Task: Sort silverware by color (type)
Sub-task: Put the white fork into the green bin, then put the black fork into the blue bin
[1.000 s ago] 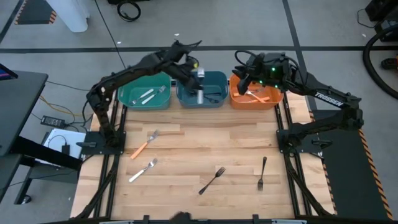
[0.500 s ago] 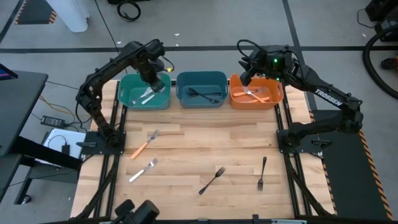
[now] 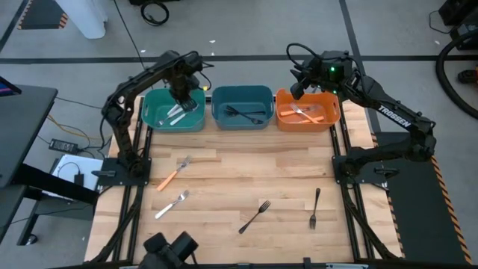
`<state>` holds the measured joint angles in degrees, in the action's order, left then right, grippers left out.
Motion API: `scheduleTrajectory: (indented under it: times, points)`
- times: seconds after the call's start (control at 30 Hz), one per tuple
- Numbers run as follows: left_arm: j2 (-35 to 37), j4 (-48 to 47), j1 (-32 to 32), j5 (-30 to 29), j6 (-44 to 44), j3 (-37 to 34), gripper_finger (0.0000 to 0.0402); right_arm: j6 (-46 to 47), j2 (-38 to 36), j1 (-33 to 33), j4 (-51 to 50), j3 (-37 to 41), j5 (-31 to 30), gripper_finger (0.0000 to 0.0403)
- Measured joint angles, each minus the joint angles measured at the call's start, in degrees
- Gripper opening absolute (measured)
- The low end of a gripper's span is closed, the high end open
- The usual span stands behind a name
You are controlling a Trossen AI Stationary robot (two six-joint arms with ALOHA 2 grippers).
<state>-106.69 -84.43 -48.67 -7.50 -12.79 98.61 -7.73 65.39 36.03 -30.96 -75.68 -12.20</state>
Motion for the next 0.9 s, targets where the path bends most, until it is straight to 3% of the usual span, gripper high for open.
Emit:
scheduleTrajectory:
  times: [0.23,0.57,0.73,0.9]
  points:
    - [-0.3,-0.6,-0.1,-0.4,-3.4,0.0,0.0065,3.2,0.0,0.0,0.0,0.0,0.0,0.0098]
    - [-0.3,-1.0,-0.3,-0.3,-2.6,0.0,0.0115,10.9,0.0,0.0,0.0,0.0,1.1,0.0098]
    - [0.2,-1.9,0.4,1.0,0.4,0.0,0.0118,13.3,0.0,-0.6,0.0,0.0,10.5,0.0099]
    - [3.8,-2.1,1.2,12.1,1.8,0.0,0.0119,10.2,0.4,-4.1,0.1,0.0,23.2,0.0096]
